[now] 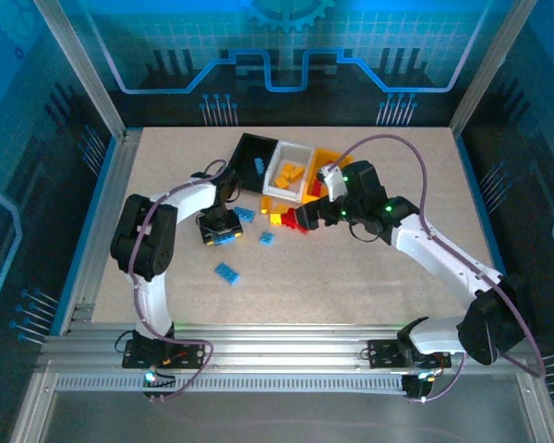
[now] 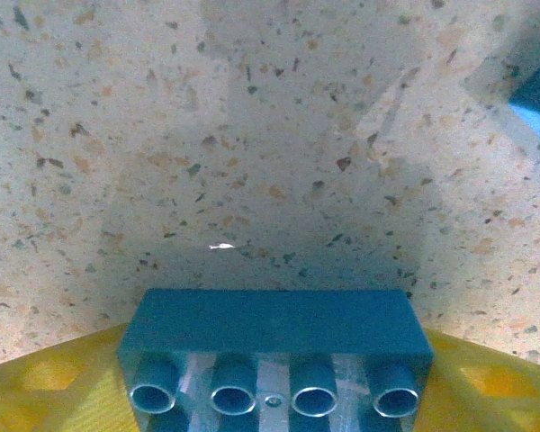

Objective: Sort the legos into containers by color

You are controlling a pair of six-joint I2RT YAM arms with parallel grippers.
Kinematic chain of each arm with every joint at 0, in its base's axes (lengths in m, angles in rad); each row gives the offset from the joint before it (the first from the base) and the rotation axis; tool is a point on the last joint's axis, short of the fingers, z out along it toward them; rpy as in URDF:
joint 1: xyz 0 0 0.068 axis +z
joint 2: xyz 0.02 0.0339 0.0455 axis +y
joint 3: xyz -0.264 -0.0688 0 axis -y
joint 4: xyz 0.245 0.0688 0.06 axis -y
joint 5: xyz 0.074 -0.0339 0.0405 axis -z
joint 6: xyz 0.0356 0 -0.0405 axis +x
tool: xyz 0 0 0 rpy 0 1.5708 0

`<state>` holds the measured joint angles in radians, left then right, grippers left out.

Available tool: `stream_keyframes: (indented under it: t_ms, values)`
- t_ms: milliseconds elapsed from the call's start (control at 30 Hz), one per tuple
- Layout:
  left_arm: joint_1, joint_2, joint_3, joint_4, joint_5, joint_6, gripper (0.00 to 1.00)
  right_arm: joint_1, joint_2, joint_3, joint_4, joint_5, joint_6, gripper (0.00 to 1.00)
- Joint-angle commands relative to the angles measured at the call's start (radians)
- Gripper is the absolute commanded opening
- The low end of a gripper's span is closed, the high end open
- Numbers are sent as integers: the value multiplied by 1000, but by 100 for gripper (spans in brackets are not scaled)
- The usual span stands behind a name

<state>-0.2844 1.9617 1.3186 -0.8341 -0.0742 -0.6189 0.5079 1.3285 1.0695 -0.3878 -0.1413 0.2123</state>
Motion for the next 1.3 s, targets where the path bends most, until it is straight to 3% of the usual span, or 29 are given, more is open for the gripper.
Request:
stream_keyframes:
  t_ms: [0,133,200,367,700,900,1067,1267]
  values:
    - [-1,-17,-22,45,26,16,62,-15,-39,-18,19,25,0,100]
    - [-1,-85,-31,57,54,27,62,-22,-112,-26,1,230,99,100]
    - [-1,-128,-14,49,56,29,62,-60,-151,-53,8,265,165,100]
    - [10,-146,137,2,54,57,62,-173,-144,-85,-48,135,306,100]
    - [48,172,660,-108,39,9,62,-178,-222,-123,-129,172,285,100]
    - [53,326,848,-111,56,-52,63,-180,-261,-161,-161,147,274,100]
    - [54,388,930,-132,71,-74,73,-166,-242,-197,-164,76,304,100]
    - [44,328,844,-107,77,-54,86,-131,-222,-232,-141,57,305,99]
